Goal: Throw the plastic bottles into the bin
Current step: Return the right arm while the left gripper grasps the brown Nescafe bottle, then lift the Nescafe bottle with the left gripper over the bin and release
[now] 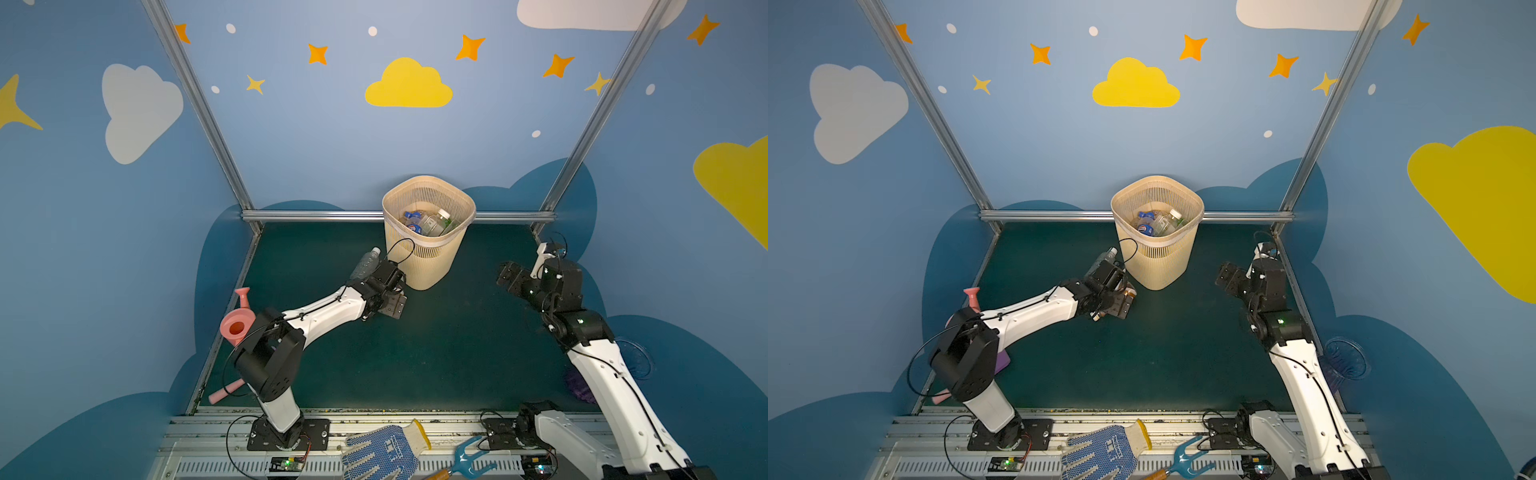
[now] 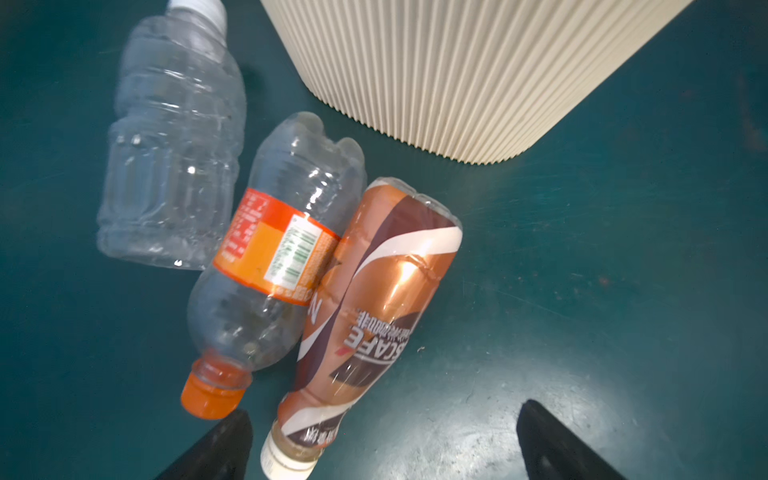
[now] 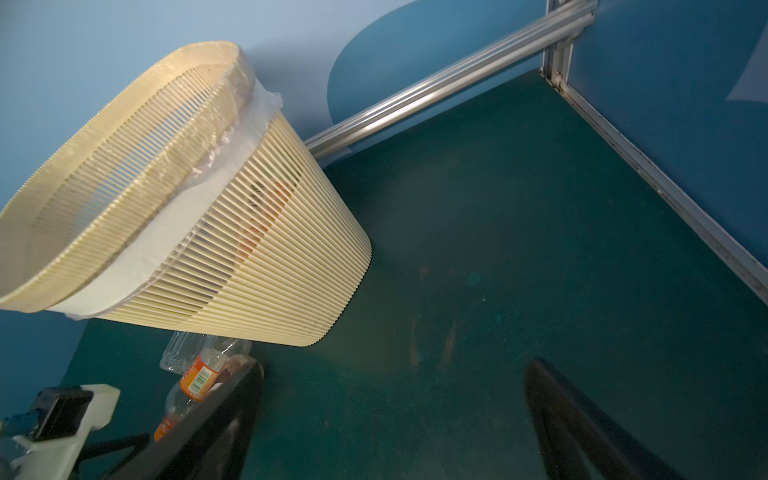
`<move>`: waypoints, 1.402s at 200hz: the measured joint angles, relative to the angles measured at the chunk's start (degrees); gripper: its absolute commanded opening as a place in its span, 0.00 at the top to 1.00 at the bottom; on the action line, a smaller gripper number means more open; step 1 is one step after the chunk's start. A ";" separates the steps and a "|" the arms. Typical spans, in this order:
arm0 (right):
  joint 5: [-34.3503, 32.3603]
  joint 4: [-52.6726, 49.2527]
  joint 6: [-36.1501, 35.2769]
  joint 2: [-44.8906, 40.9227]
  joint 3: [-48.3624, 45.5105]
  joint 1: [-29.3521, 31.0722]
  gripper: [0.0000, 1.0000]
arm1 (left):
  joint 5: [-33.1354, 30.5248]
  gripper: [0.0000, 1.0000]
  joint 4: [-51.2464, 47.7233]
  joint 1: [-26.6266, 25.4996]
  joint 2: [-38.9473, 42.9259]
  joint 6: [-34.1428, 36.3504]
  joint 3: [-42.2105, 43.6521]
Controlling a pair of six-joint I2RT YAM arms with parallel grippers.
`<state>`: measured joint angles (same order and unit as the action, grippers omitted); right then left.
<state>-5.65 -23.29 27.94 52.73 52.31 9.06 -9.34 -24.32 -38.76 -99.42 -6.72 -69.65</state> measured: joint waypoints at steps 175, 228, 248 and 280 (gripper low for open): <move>5.99 -0.94 6.73 -3.93 -8.76 -5.55 0.02 | 0.61 0.12 -1.25 0.00 -14.60 6.12 -10.21; 6.23 -0.96 6.75 -3.93 -8.76 -5.73 0.02 | 2.29 0.23 -1.36 -0.09 -17.09 6.99 -11.23; 6.25 -0.98 6.75 -3.96 -8.79 -5.99 0.02 | 2.69 0.32 -1.66 -0.39 -17.68 7.28 -11.78; 6.27 -0.98 6.78 -3.98 -9.31 -6.36 0.02 | 3.06 0.43 -1.64 -1.11 -17.77 7.43 -11.78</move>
<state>0.62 -24.27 34.72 48.75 43.00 2.70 -6.28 -25.96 -39.88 -117.19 0.71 -81.43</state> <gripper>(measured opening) 0.976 0.594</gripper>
